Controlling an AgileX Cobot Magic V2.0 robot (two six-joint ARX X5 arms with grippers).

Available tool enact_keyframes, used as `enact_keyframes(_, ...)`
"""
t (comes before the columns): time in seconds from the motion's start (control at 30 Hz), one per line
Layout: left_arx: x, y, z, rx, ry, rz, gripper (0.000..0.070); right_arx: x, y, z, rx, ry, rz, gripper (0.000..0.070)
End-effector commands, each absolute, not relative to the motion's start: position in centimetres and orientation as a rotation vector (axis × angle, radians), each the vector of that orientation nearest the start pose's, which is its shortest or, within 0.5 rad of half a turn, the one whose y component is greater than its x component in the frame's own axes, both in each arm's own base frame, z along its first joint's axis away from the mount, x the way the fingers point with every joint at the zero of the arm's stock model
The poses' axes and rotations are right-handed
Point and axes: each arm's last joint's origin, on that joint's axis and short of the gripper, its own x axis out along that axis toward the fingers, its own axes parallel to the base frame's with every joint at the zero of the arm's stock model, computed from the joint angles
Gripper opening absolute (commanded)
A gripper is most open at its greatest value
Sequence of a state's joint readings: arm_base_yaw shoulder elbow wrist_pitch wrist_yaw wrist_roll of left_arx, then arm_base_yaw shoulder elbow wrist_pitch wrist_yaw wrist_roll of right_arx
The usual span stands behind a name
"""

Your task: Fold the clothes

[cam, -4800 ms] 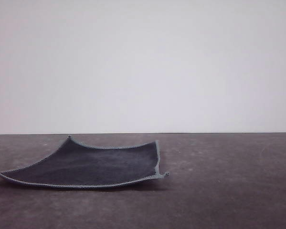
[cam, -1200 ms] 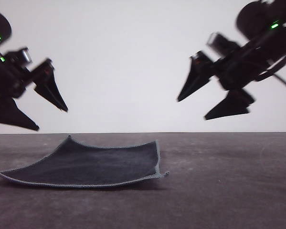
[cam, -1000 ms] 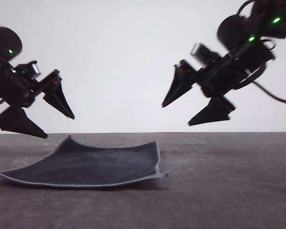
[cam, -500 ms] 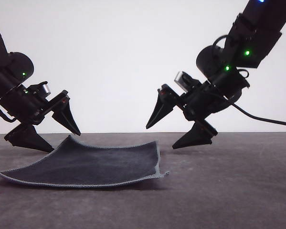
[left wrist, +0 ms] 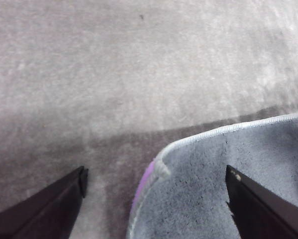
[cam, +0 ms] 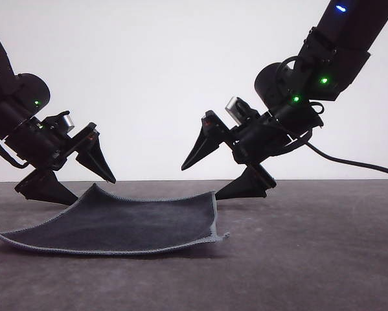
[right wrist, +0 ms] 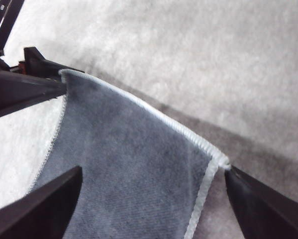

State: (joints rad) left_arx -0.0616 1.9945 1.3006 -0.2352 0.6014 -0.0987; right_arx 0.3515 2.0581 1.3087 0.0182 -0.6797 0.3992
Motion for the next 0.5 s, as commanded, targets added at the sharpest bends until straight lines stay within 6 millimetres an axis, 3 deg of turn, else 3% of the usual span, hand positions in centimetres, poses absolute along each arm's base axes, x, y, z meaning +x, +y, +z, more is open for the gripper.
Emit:
enact_keyframes(0.0, 41.19, -4.5, 15.01, -0.344, 0.968, -0.582, 0.0546, 40.3, 16.98, 14.47, 0.481, 0.962, 0.815, 0.0561)
enact_keyframes(0.2, 41.15, -4.71, 15.03, -0.35, 0.968, -0.602, 0.0546, 40.28, 17.15, 14.35, 0.483, 0.963, 0.822, 0.0554)
enact_keyframes(0.3, 41.13, -4.88, 15.04, -0.35, 0.968, -0.611, 0.0505, 40.26, 17.22, 14.36, 0.482, 0.962, 0.824, 0.0405)
enact_keyframes(0.47, 41.15, -4.98, 15.06, -0.347, 0.965, -0.612, 0.0079, 40.26, 17.22, 14.36, 0.48, 0.961, 0.824, 0.0124)
